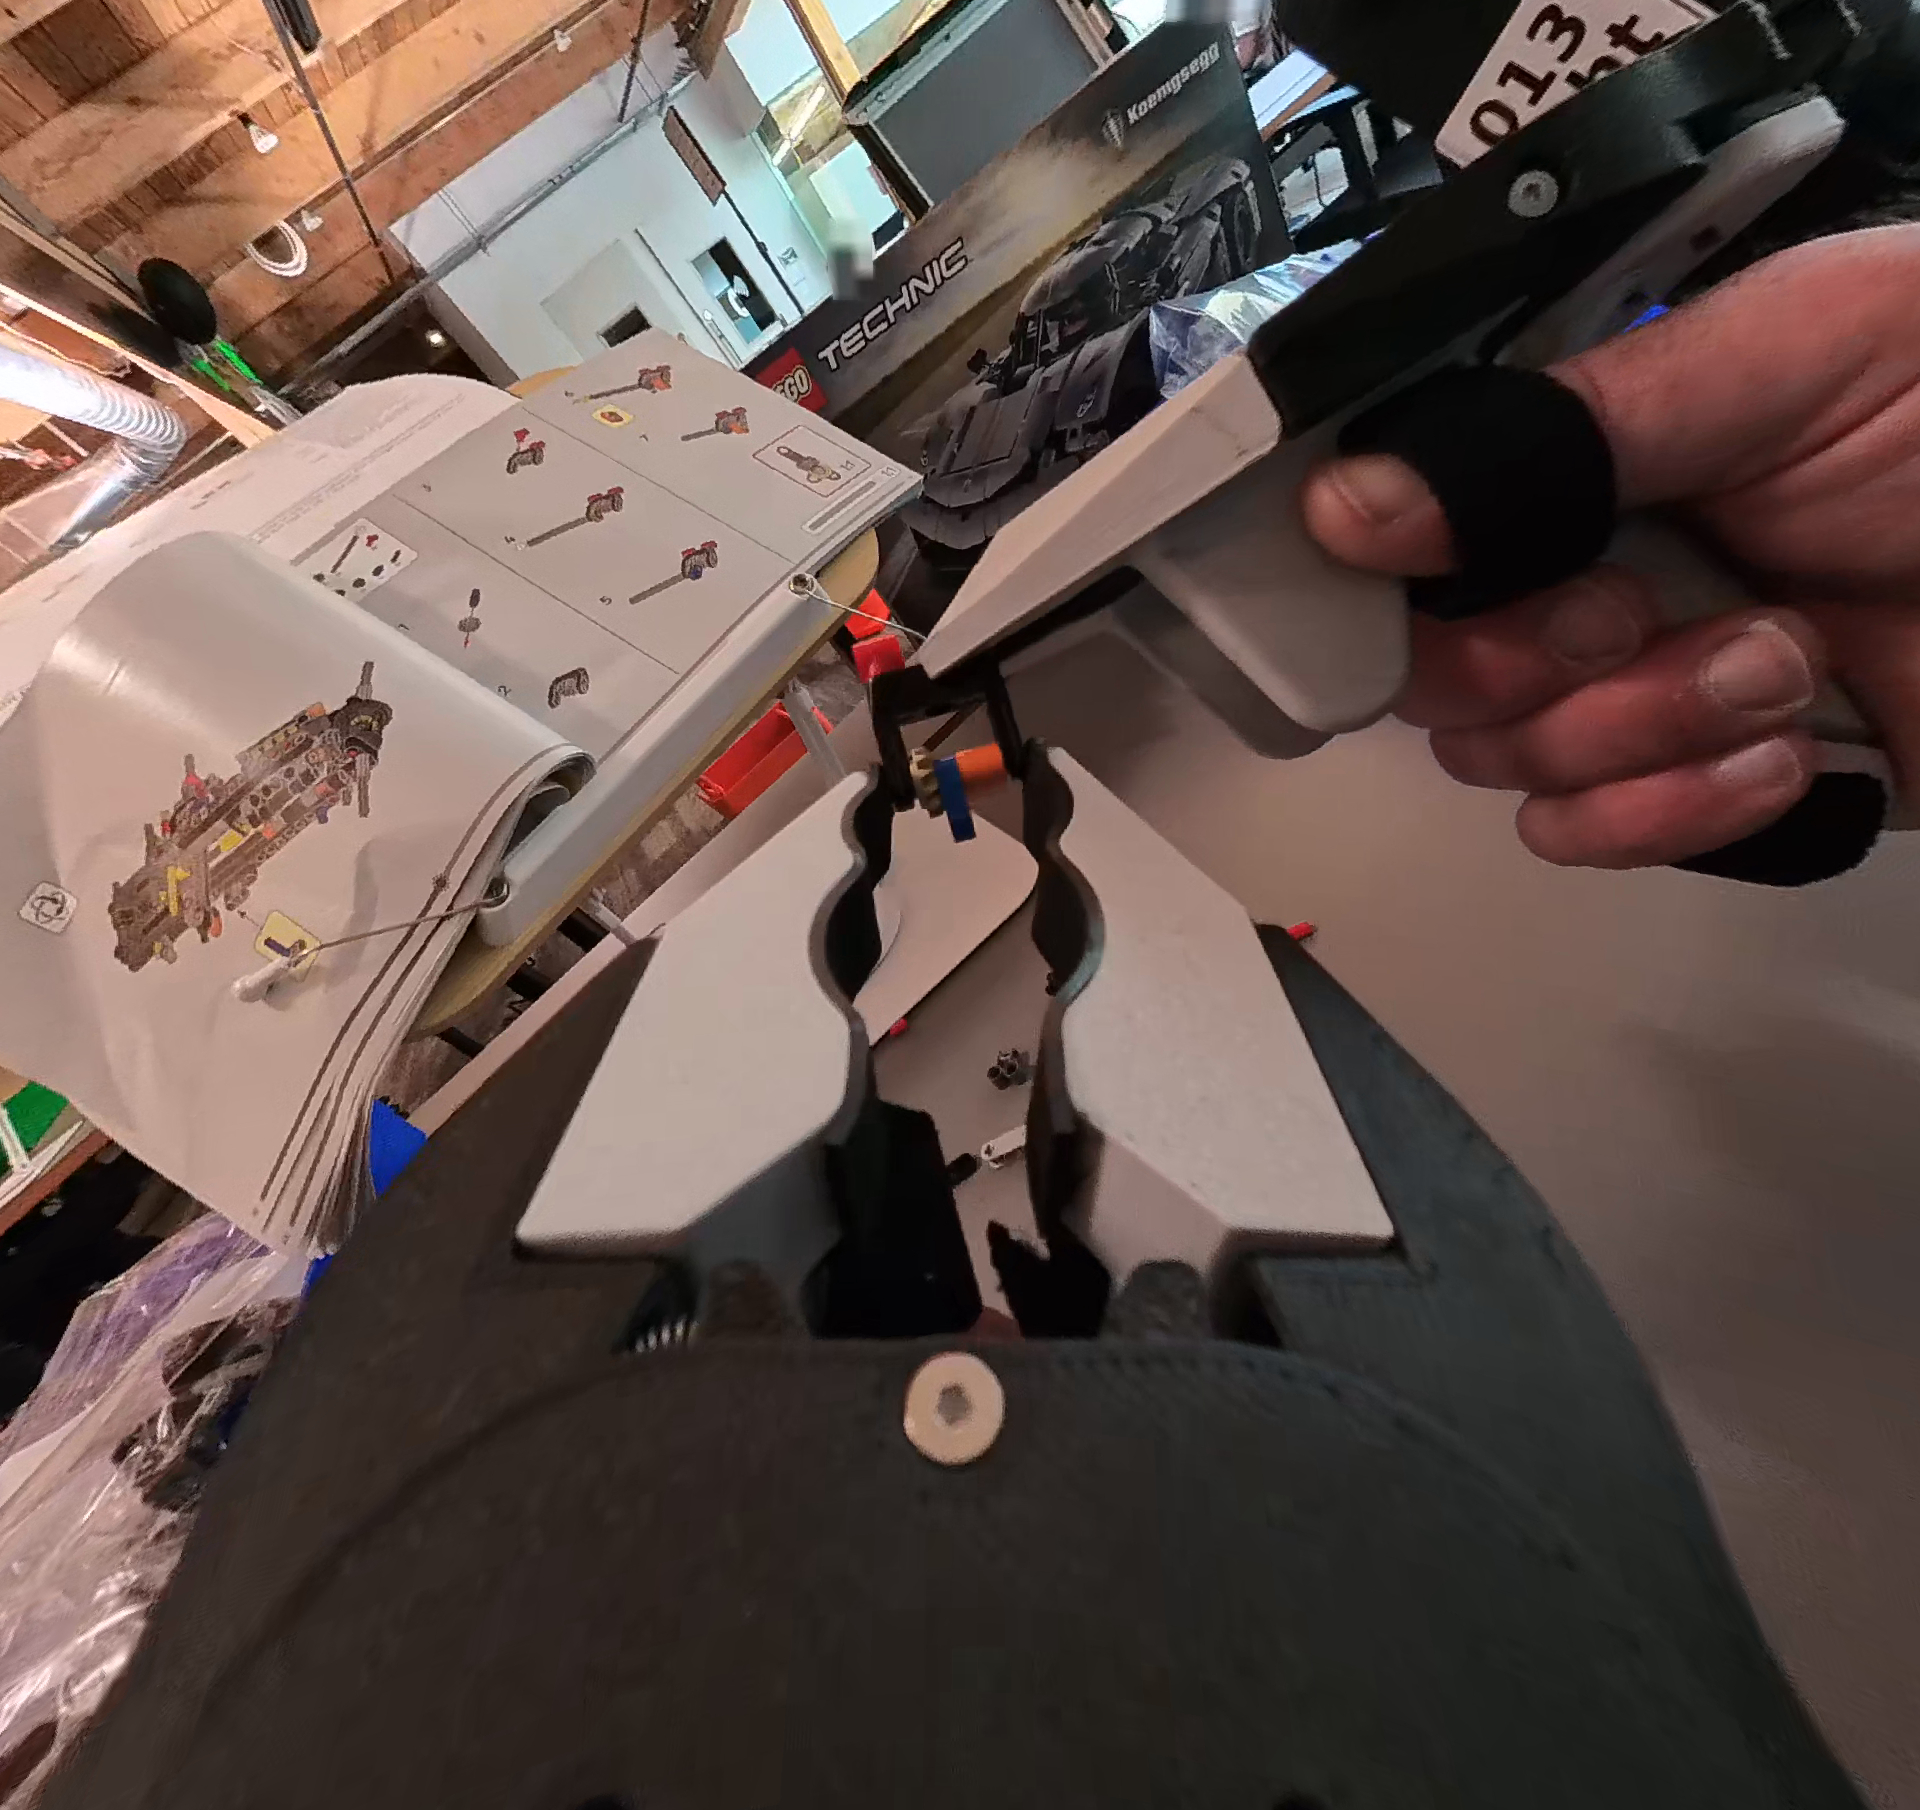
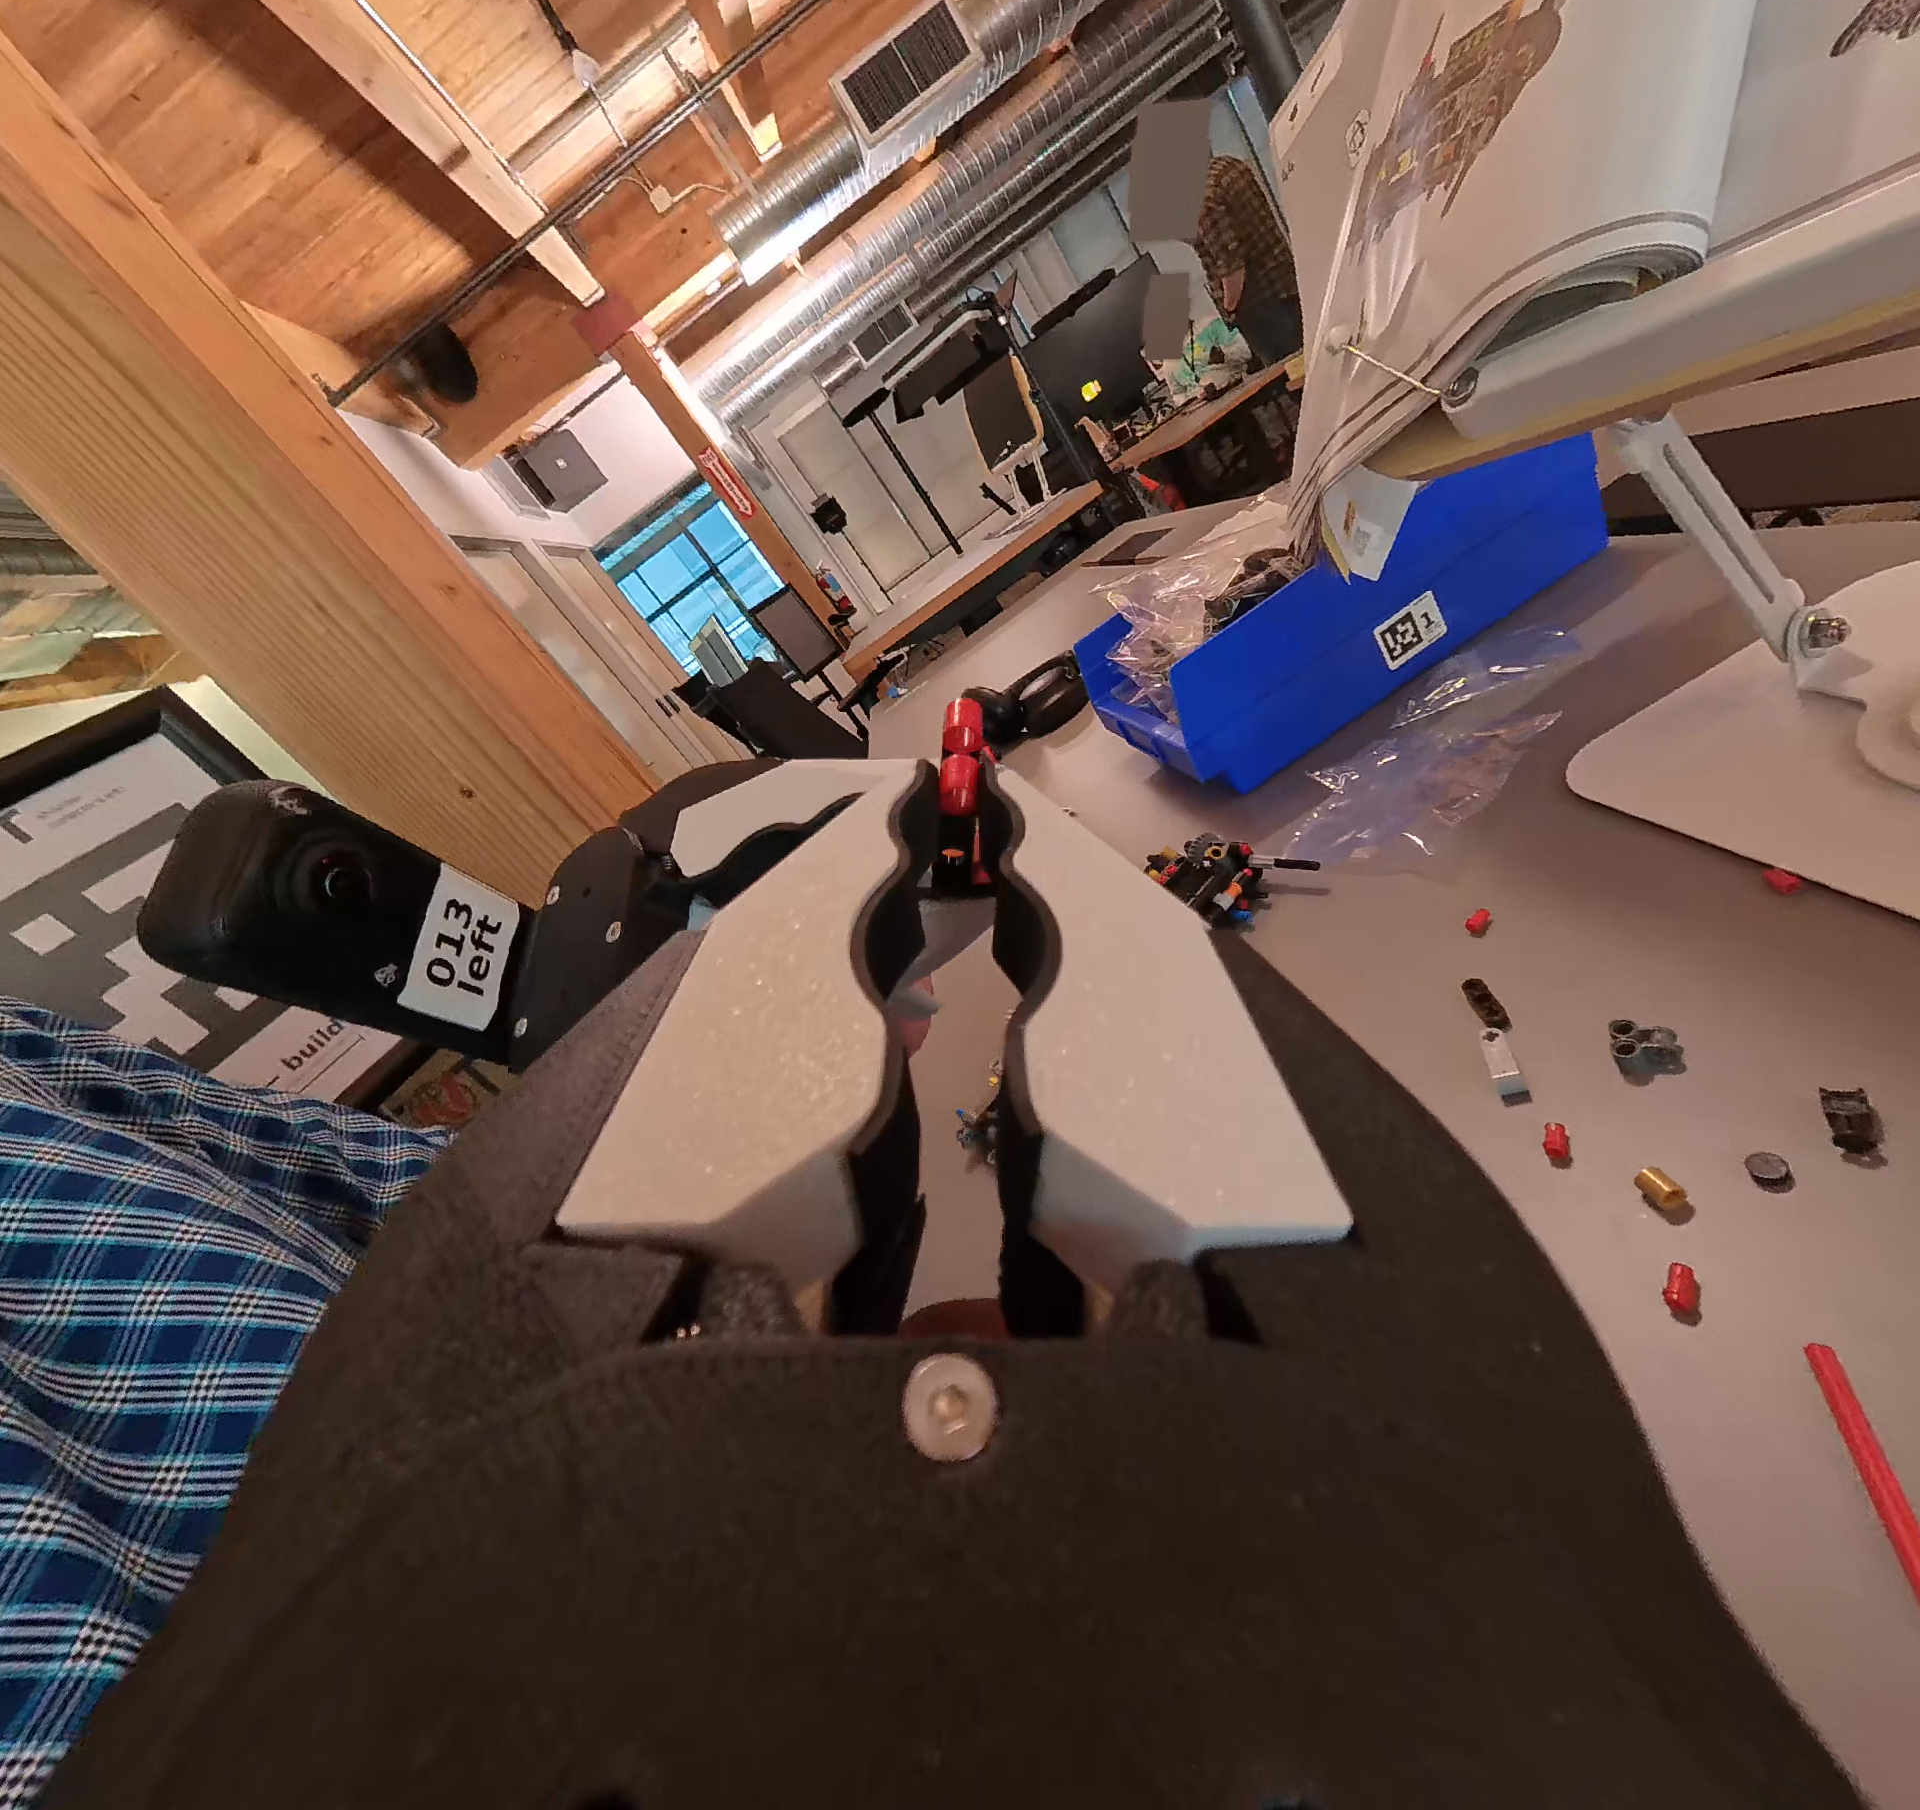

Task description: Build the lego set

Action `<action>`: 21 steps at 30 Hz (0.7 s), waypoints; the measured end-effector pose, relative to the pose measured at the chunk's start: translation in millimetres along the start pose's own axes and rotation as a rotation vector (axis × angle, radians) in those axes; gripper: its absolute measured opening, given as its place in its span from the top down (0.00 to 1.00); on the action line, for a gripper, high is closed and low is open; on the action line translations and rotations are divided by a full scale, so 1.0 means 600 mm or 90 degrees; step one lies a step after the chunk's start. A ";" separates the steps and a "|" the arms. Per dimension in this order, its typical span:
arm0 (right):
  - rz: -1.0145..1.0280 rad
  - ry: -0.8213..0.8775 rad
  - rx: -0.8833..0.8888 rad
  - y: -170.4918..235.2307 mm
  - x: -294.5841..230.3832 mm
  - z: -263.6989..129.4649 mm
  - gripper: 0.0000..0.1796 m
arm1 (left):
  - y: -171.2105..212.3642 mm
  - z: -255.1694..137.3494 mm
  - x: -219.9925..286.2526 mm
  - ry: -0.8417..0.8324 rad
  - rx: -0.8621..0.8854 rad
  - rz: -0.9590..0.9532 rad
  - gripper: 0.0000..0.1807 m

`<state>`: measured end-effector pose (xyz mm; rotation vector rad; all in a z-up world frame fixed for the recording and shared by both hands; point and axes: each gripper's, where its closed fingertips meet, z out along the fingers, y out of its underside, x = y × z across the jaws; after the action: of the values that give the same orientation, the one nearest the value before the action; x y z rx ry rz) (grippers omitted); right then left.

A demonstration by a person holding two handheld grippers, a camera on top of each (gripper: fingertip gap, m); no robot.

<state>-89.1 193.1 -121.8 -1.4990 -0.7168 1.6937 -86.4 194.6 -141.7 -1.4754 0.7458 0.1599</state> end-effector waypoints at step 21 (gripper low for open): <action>0.021 -0.009 -0.016 -0.008 0.016 -0.010 0.98 | 0.007 0.006 0.020 0.161 0.009 -0.138 0.84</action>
<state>-82.7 203.4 -124.4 -1.5264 -0.7269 1.7273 -78.3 194.4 -151.8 -1.5689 0.7796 -0.1999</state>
